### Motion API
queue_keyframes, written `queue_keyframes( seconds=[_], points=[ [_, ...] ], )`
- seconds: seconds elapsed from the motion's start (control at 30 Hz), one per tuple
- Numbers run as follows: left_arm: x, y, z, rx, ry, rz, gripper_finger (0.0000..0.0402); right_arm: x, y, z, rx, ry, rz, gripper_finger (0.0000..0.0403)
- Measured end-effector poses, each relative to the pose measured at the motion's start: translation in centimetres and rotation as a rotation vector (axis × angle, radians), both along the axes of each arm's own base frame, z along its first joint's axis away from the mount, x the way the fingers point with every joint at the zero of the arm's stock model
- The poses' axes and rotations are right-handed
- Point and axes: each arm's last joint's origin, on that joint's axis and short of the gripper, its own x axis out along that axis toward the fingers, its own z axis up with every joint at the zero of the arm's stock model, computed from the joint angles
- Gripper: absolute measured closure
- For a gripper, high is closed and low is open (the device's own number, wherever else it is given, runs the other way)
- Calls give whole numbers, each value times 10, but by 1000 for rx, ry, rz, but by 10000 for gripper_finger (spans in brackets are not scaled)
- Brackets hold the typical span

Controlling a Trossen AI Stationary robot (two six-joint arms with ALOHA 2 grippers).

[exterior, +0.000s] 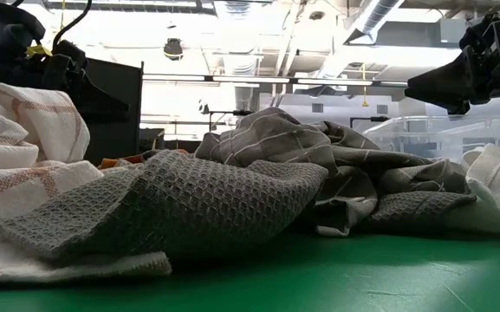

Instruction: Sort towels by color in basket

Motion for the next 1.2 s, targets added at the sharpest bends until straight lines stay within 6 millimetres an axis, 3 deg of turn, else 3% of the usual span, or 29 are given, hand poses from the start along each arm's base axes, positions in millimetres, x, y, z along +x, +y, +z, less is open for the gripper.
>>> queue_keyframes(
  seconds=[0.43,0.77,1.1,1.2],
  points=[
    [0,0,0,0,0,0,157,0,-2,4,-87,-25,-19,253],
    [0,0,0,0,0,0,157,-4,-3,30,-56,-299,-46,253],
    [0,0,0,0,0,0,157,-23,-2,65,-259,-647,-31,253],
    [0,0,0,0,0,0,157,-27,-1,76,-303,-673,8,253]
  ],
)
